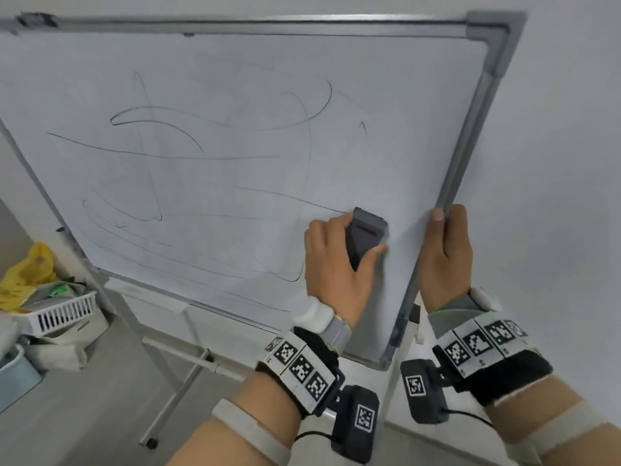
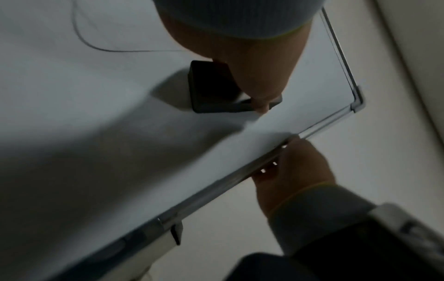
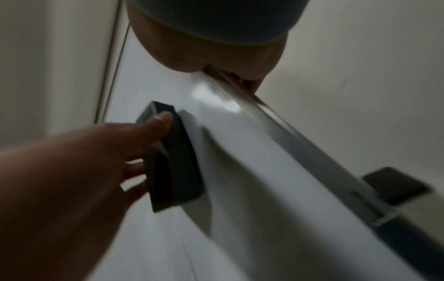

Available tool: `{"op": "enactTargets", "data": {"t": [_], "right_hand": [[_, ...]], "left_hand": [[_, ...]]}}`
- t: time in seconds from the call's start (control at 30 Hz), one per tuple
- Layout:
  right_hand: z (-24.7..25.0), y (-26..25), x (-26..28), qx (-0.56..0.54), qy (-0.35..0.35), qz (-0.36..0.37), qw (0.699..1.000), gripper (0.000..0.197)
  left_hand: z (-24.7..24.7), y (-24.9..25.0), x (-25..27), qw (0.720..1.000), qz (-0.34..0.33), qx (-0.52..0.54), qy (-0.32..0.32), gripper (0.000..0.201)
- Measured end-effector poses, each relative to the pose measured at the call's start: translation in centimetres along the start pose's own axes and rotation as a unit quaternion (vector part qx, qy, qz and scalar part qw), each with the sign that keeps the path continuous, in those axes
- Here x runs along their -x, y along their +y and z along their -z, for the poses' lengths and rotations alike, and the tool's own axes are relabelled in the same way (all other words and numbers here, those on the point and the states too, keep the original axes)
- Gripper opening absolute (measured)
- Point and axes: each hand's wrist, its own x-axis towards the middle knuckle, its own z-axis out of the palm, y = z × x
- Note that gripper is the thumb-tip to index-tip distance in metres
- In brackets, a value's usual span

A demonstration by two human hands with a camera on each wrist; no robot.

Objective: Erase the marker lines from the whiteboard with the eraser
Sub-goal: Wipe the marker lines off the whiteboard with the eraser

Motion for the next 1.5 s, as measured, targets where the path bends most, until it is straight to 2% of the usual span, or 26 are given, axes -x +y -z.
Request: {"op": "enactTargets", "data": {"t": [0.07,0.13,0.23,0.3,0.37,0.47,0.53,0.6,0.67,0.7,0.77,0.83,0.9,0.93,1.0,1.1,1.17,1.23,1.33,1.4,1.43,1.5], "right_hand": [[-0.1,-0.2,-0.4,0.003,0.006,0.003,1.000,0.026],[0.0,0.1,-0.5,0.011,0.001,0.003,1.000,0.026],[0.0,0.2,-0.6,0.016,-0.009,-0.007,1.000,0.027],[0.1,-0.2,-0.6,0.014,-0.021,-0.013,1.000,0.030],[0.3,-1.1,-0.8,0.004,-0.024,-0.018,1.000,0.032],[0.6,-3.5,-2.5,-0.010,0.000,0.002,1.000,0.028],[0.9,-5.1,-3.8,-0.022,0.023,0.021,0.999,0.023],[1.0,-5.5,-4.5,-0.029,0.030,0.032,0.999,0.021],[1.3,-5.6,-4.8,-0.031,0.025,0.036,0.999,0.023],[1.5,-5.7,-4.9,-0.031,0.019,0.036,0.999,0.024],[1.8,-5.7,-5.0,-0.026,0.008,0.037,0.999,0.026],[1.7,-5.9,-4.9,-0.018,-0.004,0.032,0.999,0.027],[1.5,-6.0,-4.7,-0.012,-0.010,0.021,1.000,0.029],[1.5,-6.2,-4.7,-0.016,-0.010,0.015,1.000,0.031],[1.5,-6.8,-5.1,-0.022,-0.001,0.010,1.000,0.036],[1.6,-7.9,-6.2,-0.020,0.022,0.026,0.999,0.032],[1.5,-8.1,-6.5,-0.016,0.029,0.039,0.999,0.029],[1.5,-8.1,-6.6,-0.013,0.023,0.042,0.999,0.029],[1.5,-8.0,-6.7,-0.014,0.016,0.038,0.999,0.031],[1.4,-8.1,-6.6,-0.016,0.016,0.042,0.999,0.032],[1.2,-8.2,-6.5,-0.018,0.016,0.045,0.999,0.033],[1.0,-8.3,-6.2,-0.028,0.021,0.042,0.998,0.033]], "left_hand": [[0.4,-0.9,-0.2,1.000,0.001,-0.019,0.008,0.054],[1.1,-3.0,0.0,0.995,0.081,-0.010,0.050,0.054],[2.5,-5.7,-0.3,0.969,0.221,0.021,0.107,0.054],[3.1,-5.5,-1.3,0.965,0.234,0.030,0.117,0.053],[3.4,-3.0,-2.9,0.974,0.186,0.037,0.121,0.054],[2.8,3.6,-5.3,0.996,0.028,0.015,0.086,0.052],[2.1,7.5,-6.3,0.995,-0.078,-0.036,0.044,0.051],[1.5,8.8,-6.8,0.987,-0.133,-0.079,0.028,0.053],[2.1,7.5,-7.2,0.987,-0.127,-0.092,0.037,0.055],[2.8,6.1,-7.5,0.991,-0.092,-0.083,0.052,0.055],[4.5,2.4,-8.5,0.994,0.024,-0.040,0.101,0.053],[6.5,-0.5,-10.3,0.981,0.124,0.008,0.152,0.051],[7.4,-0.6,-12.0,0.971,0.150,0.025,0.185,0.049],[7.3,0.6,-12.5,0.972,0.133,0.026,0.193,0.049],[6.4,4.5,-12.8,0.983,0.051,0.025,0.174,0.050],[4.0,10.3,-11.7,0.991,-0.111,-0.030,0.065,0.049],[3.5,11.2,-11.4,0.985,-0.157,-0.063,0.039,0.050],[4.7,9.3,-12.3,0.987,-0.127,-0.060,0.072,0.051],[8.5,3.3,-14.9,0.986,0.023,-0.044,0.158,0.053],[10.8,0.5,-16.4,0.978,0.118,-0.025,0.172,0.056],[11.3,0.1,-16.6,0.975,0.135,-0.021,0.175,0.056],[10.6,1.5,-16.0,0.979,0.099,-0.011,0.177,0.055]]}}
